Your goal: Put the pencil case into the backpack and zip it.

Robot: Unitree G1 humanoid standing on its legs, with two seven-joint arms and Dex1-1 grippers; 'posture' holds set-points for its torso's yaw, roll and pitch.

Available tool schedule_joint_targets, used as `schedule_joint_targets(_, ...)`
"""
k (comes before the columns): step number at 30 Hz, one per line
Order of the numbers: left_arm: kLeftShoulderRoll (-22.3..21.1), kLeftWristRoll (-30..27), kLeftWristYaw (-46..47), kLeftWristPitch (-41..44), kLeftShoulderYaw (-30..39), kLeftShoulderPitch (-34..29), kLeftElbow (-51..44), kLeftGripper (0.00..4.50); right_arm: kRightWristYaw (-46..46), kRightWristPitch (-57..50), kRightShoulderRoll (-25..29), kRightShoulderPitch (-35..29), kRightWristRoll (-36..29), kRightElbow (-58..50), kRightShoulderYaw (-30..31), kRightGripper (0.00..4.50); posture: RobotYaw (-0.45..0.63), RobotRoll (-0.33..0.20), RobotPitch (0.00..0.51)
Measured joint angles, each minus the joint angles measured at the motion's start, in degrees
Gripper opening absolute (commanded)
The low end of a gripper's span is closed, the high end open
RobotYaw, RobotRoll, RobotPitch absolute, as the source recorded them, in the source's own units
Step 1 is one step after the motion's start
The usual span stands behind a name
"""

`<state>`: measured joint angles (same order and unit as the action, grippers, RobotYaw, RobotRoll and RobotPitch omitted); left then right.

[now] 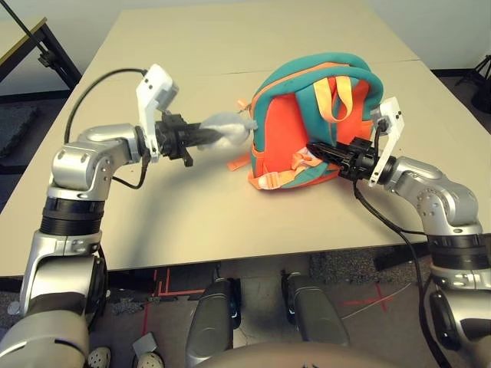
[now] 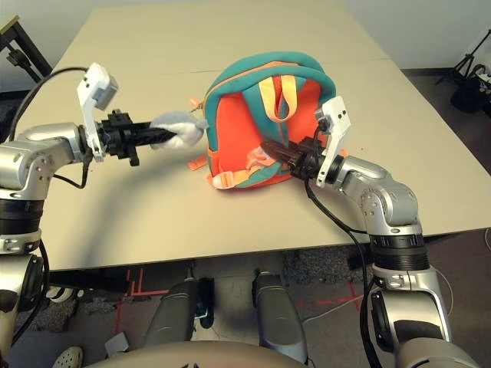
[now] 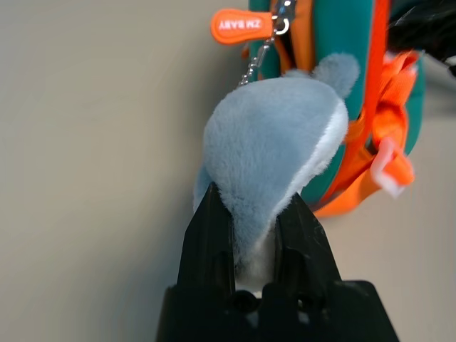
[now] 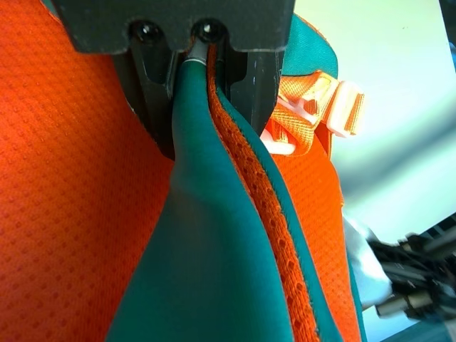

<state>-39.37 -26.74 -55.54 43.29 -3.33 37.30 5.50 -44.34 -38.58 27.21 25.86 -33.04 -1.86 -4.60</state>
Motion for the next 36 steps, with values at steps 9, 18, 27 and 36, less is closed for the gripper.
schedule_joint_targets(9,0.97,2.52,-1.76,-1.54,-6.10,-1.43,4.40,0.42,-0.03,0.00,0.00,0.05,0.12,0.39,0.03,0.50,-0.12,0.000,0.145)
schedule_joint_targets(18,1.72,5.03,-4.70,-3.45,-9.38,-1.24,7.07,0.42,-0.01,0.00,-0.07,0.04,0.51,0.47,0.26,0.50,-0.12,0.000,0.146)
schedule_joint_targets(27,3.40,10.07,-5.76,-8.80,-11.56,-0.67,9.48,0.42,0.17,0.01,-0.50,0.04,0.61,1.21,0.27,0.50,-0.12,0.000,0.146)
schedule_joint_targets(36,9.95,9.01,-2.40,-9.22,-4.99,-0.57,13.44,1.15,0.34,0.04,-0.51,0.09,0.75,1.56,0.10,0.50,-0.12,0.000,0.148)
